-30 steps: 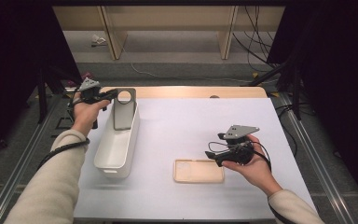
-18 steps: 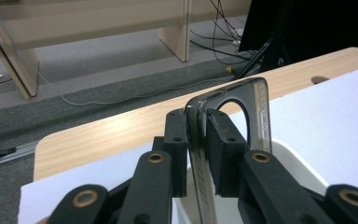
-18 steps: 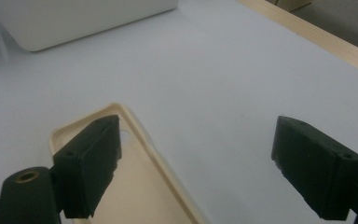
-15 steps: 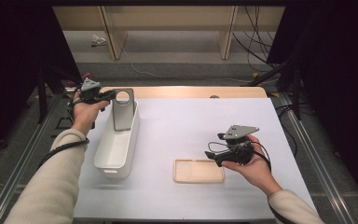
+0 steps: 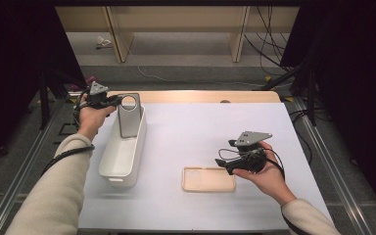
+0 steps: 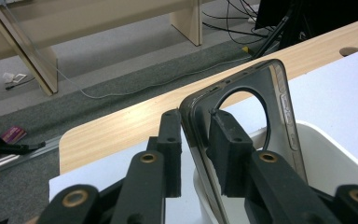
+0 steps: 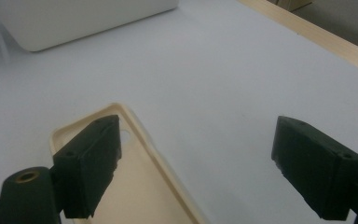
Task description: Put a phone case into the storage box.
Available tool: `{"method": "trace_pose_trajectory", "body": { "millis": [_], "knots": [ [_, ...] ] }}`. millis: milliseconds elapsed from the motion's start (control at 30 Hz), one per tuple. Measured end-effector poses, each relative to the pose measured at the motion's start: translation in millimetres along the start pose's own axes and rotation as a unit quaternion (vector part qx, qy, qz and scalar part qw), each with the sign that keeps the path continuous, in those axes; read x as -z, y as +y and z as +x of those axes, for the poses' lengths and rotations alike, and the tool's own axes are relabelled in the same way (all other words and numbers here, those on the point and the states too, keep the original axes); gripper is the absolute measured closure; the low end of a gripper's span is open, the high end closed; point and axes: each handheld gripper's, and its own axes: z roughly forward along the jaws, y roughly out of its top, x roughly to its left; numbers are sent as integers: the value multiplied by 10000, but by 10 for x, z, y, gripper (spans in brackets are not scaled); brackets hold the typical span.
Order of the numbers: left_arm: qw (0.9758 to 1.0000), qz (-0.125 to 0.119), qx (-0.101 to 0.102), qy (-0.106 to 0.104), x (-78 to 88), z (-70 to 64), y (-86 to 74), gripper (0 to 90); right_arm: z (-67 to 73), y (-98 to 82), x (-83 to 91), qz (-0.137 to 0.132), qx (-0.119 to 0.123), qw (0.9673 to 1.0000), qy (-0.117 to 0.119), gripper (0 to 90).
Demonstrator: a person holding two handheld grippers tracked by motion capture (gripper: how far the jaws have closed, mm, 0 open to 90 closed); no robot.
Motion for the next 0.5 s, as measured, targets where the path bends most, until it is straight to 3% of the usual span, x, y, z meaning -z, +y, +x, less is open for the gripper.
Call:
{"method": "trace_pose_trajectory", "body": {
  "millis": [167, 500],
  "knots": [
    [9999, 26, -115, -10, -34, -12, 3, 698, 1, 0, -3, 8, -2, 10000, 4, 166],
    [9999, 77, -120, -5, -82, -31, 8, 641, -2, -1, -3, 5, 10, 10000, 3, 165]
  ]
}}
